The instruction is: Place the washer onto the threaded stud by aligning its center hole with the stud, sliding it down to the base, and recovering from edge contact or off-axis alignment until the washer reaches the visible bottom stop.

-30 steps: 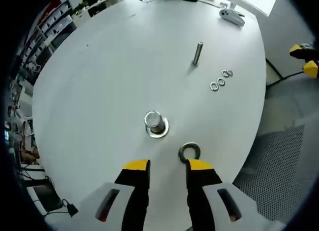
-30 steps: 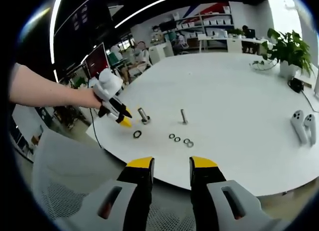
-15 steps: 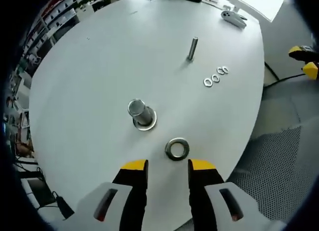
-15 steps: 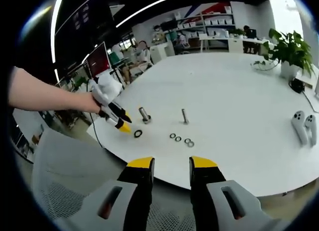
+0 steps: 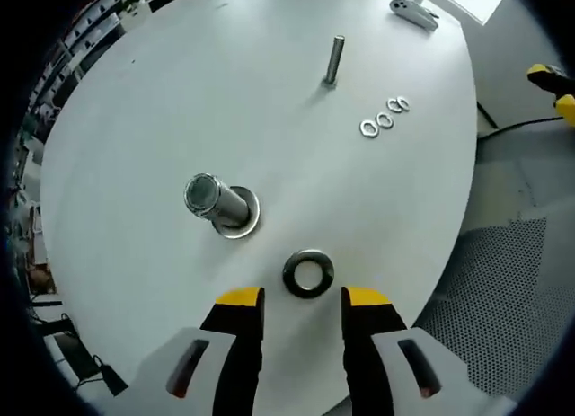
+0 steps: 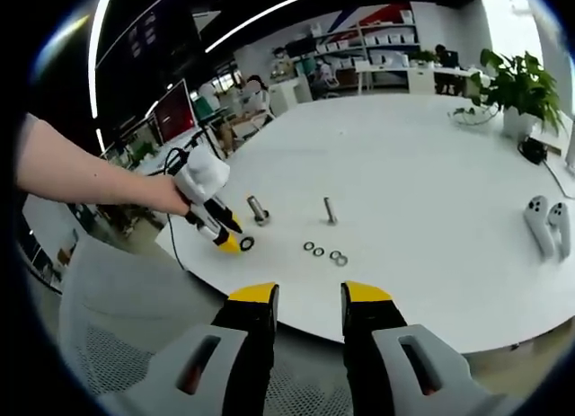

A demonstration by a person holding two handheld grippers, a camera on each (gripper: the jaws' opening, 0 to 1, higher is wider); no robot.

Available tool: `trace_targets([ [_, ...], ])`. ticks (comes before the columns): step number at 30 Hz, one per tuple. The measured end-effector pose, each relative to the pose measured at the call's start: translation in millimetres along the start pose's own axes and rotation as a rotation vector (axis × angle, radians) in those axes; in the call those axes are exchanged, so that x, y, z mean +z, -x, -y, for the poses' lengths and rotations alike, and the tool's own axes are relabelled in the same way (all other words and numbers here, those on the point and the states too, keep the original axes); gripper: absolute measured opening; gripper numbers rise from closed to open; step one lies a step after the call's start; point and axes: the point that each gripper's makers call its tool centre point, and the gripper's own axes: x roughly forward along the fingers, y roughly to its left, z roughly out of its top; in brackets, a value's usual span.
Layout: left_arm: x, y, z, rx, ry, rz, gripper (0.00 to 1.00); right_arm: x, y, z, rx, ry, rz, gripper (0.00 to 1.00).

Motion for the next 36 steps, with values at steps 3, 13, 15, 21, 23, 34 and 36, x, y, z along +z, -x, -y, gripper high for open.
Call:
trace_targets([
  [3,3.0,-1,1.8,0.001,-0.004,0.003,0.33,-0.9,-1,0,0.001,0.005,-0.009,0.3],
  [13,10.6,-5,2.6,0.063,-0.087,0.012,0.29,0.0,0,1,-0.005,-0.003,0.0,0.3],
  [15,10.9,-3,1.5,0.065,-0.051,0.012,0.28,-0.4,0,1,-0.004,0.0,-0.004,0.3],
  [21,10.1,-3,0.1,0.065,-0.06,-0.006,0.24,-0.9,0,2,-0.005,0.003,-0.005,0.3],
  [23,7.2,-3,-0.8,0.066,-0.065,-0.017,0.21,-0.9,0,2,-0.005,0.002,-0.005,0.3],
  [34,4.0,-3,-6.9,0.093,0.034,-0.051,0.22,-1.2,0,2,-0.005,0.006,-0.008,0.3],
  [36,3.4,-3,-7.7,0.094,0.04,-0.06,0.22,-1.2,0,2,-0.005,0.007,-0.008,0.29],
])
